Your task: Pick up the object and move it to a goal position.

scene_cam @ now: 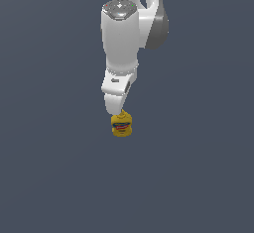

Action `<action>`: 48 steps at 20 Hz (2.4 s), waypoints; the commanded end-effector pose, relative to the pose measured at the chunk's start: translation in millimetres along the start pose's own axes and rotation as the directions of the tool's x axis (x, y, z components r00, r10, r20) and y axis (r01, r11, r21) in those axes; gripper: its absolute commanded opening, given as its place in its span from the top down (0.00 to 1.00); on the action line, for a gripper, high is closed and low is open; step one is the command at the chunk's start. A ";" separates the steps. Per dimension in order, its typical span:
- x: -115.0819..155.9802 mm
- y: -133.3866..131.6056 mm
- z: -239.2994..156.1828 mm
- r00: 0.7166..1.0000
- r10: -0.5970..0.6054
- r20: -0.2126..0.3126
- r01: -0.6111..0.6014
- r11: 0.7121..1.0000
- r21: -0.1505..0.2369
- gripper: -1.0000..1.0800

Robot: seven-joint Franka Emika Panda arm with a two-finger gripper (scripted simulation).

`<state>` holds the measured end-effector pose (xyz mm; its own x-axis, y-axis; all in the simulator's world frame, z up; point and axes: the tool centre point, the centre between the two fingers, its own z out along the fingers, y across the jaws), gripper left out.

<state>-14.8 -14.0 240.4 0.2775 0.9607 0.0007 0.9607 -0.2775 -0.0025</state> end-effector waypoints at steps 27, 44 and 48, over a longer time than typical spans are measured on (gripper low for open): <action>-7.2 12.5 31.9 0.960 -0.278 0.001 0.278 0.960 -0.002 0.04; -7.2 12.9 70.0 0.960 -0.281 0.001 0.281 0.960 -0.002 1.00; -7.2 12.9 70.0 0.960 -0.281 0.001 0.281 0.960 -0.002 1.00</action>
<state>-4.4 -24.5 171.0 -0.0038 1.0000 0.0002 1.0000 0.0038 0.0007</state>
